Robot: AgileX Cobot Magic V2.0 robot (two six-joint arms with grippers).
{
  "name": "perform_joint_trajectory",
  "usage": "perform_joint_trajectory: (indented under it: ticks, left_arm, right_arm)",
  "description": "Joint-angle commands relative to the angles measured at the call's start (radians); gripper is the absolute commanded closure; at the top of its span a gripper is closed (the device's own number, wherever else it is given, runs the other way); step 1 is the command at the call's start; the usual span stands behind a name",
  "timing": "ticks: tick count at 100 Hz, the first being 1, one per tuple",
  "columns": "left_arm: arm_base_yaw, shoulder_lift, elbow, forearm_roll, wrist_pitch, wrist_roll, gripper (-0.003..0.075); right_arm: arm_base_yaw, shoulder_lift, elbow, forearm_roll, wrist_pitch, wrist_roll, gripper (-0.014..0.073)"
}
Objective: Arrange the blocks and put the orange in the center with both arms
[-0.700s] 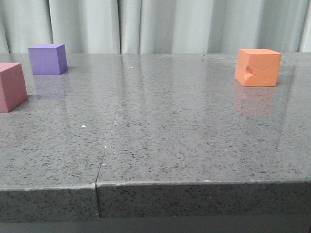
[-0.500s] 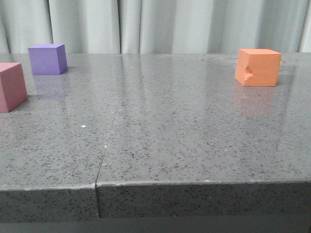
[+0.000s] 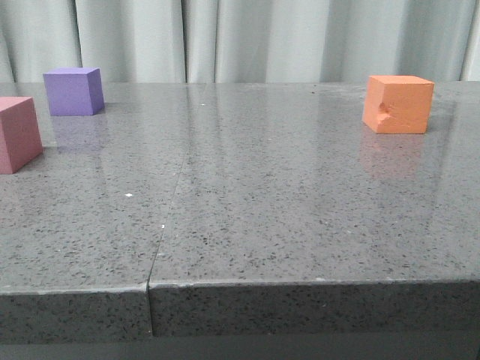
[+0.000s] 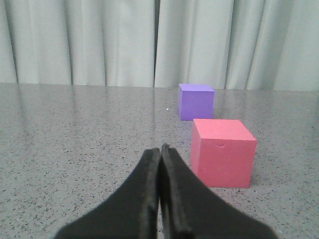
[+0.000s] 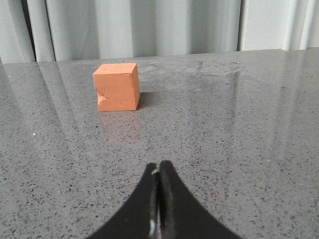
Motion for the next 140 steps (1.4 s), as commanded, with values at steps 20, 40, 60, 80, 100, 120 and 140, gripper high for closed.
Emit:
perform_joint_trajectory:
  ticks: [20,40,60,80,100,120,140]
  left_arm:
    - [0.0,-0.028,0.04,-0.007,-0.082,-0.002,0.0741]
    - [0.0,-0.028,0.04,-0.007,-0.082,-0.002,0.0741]
    - [0.0,-0.028,0.04,-0.007,-0.082,-0.002,0.0741]
    - [0.0,-0.028,0.04,-0.007,-0.082,-0.002,0.0741]
    - [0.0,-0.028,0.04,-0.007,-0.082,-0.002,0.0741]
    - [0.0,-0.028,0.04,-0.007,-0.082,-0.002,0.0741]
    - [0.0,-0.028,0.04,-0.007,-0.082,-0.002,0.0741]
  right_arm:
    - [-0.007,-0.022,-0.016,-0.014,-0.087,-0.007,0.0661]
    - [-0.008,-0.022,-0.017,-0.012,-0.129,-0.007,0.0661]
    - [-0.008,-0.022,-0.034,0.0,-0.222,-0.007,0.0661]
    - [-0.008,0.021,-0.119,0.0,-0.158,-0.007,0.0661]
    - [-0.008,0.14,-0.233,0.0,-0.034,-0.007,0.0661]
    - [-0.008,0.28,-0.343,0.0,0.056,-0.007,0.0661]
    - [-0.008,0.442,-0.482,0.0,0.2,-0.007,0.0661]
